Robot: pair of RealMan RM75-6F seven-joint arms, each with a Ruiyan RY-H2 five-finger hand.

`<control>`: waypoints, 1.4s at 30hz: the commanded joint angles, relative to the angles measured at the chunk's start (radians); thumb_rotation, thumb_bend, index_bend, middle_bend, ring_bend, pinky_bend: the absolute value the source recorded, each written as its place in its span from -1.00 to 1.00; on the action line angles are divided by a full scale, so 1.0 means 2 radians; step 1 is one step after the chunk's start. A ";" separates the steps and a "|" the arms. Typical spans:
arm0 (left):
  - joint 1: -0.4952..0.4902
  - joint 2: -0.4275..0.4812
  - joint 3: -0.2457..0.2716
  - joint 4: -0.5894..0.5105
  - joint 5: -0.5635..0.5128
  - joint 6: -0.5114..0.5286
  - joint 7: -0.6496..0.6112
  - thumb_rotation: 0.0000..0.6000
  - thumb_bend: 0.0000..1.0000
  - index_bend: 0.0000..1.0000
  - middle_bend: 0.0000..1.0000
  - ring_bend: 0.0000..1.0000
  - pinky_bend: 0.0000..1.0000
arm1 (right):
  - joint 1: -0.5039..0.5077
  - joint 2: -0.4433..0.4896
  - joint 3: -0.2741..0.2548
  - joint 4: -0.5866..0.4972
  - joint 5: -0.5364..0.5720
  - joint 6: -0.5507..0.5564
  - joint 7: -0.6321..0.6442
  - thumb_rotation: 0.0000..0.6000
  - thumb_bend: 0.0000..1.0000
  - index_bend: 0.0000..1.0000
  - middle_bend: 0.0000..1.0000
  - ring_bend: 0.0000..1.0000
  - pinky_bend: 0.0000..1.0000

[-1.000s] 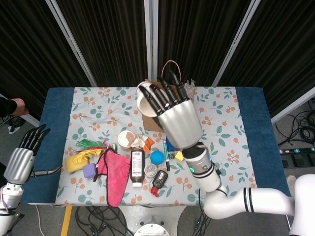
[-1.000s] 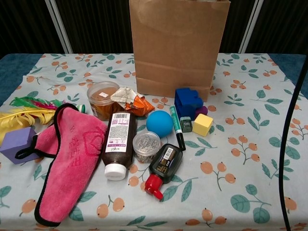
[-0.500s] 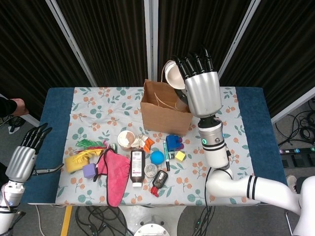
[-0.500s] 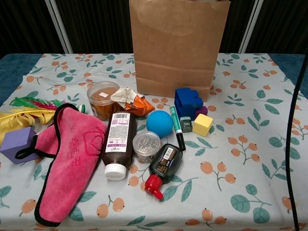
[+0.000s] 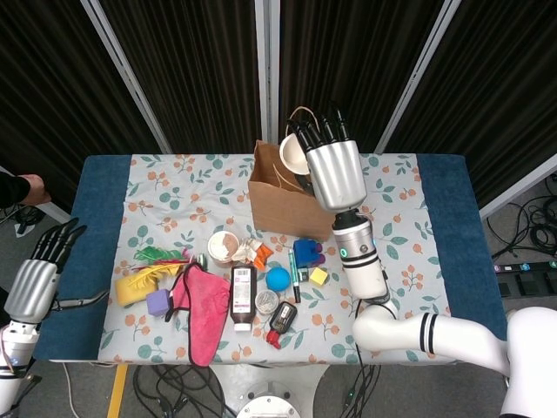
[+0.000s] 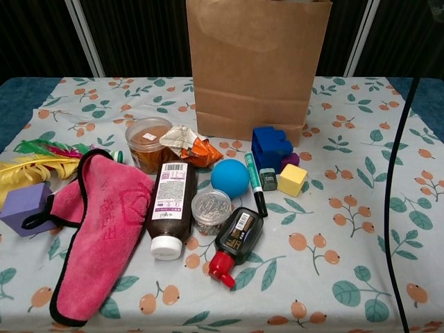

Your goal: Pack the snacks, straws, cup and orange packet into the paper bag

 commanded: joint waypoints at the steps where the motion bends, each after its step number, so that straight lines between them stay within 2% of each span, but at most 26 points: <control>1: 0.000 0.000 0.000 0.000 0.000 0.000 0.000 -0.29 -1.00 -0.89 -0.92 -0.94 -0.86 | -0.001 0.006 0.003 -0.008 0.018 -0.003 -0.012 1.00 -0.99 -0.82 -0.55 -0.84 -1.00; 6: -0.001 -0.001 0.000 -0.001 0.002 0.000 0.002 -0.28 -1.00 -0.89 -0.92 -0.94 -0.86 | -0.003 0.015 0.004 -0.021 0.028 -0.004 -0.014 1.00 -1.00 -0.90 -0.62 -0.91 -1.00; 11: 0.000 0.001 0.001 -0.006 0.003 0.001 0.005 -0.28 -1.00 -0.89 -0.92 -0.94 -0.86 | -0.009 0.031 0.008 -0.046 -0.003 0.016 0.003 1.00 -1.00 -0.91 -0.60 -0.91 -1.00; 15: 0.001 -0.001 0.003 -0.008 0.004 0.001 0.008 -0.29 -1.00 -0.89 -0.92 -0.95 -0.86 | -0.027 0.067 0.013 -0.102 -0.049 0.044 0.015 1.00 -1.00 -0.91 -0.59 -0.91 -1.00; 18: 0.001 -0.003 0.005 -0.008 0.006 -0.001 0.009 -0.28 -1.00 -0.89 -0.92 -0.94 -0.86 | -0.055 0.108 0.002 -0.162 -0.099 0.064 0.026 1.00 -1.00 -0.90 -0.53 -0.86 -1.00; 21: -0.001 -0.008 0.005 -0.009 0.007 -0.004 0.011 -0.28 -1.00 -0.89 -0.92 -0.95 -0.86 | -0.091 0.149 -0.040 -0.217 -0.153 0.065 0.041 1.00 -1.00 -0.86 -0.47 -0.81 -1.00; 24: -0.003 -0.011 0.006 -0.010 0.011 -0.005 0.014 -0.27 -1.00 -0.89 -0.92 -0.95 -0.86 | -0.124 0.185 -0.099 -0.260 -0.196 0.042 0.060 1.00 -1.00 -0.82 -0.44 -0.79 -1.00; 29: -0.003 -0.014 0.008 -0.012 0.012 -0.005 0.018 -0.28 -1.00 -0.89 -0.92 -0.94 -0.86 | -0.146 0.214 -0.180 -0.267 -0.248 -0.021 0.088 1.00 -1.00 -0.71 -0.42 -0.73 -0.93; 31: -0.002 -0.014 0.008 -0.012 0.011 -0.004 0.017 -0.28 -1.00 -0.89 -0.92 -0.94 -0.86 | -0.143 0.214 -0.197 -0.260 -0.241 -0.056 0.096 1.00 -1.00 -0.68 -0.41 -0.71 -0.90; 34: -0.001 -0.014 0.007 -0.011 0.010 -0.001 0.016 -0.28 -1.00 -0.89 -0.92 -0.94 -0.86 | -0.132 0.203 -0.201 -0.245 -0.217 -0.097 0.090 1.00 -1.00 -0.66 -0.41 -0.70 -0.88; 38: 0.002 -0.014 0.007 -0.008 0.008 0.002 0.011 -0.28 -1.00 -0.89 -0.92 -0.95 -0.86 | -0.105 0.151 -0.181 -0.215 -0.134 -0.149 0.087 1.00 -1.00 -0.65 -0.42 -0.70 -0.86; 42: 0.005 -0.013 0.007 -0.004 0.006 0.006 0.005 -0.28 -1.00 -0.89 -0.92 -0.95 -0.86 | -0.075 0.076 -0.152 -0.177 -0.027 -0.167 0.064 1.00 -1.00 -0.64 -0.46 -0.71 -0.84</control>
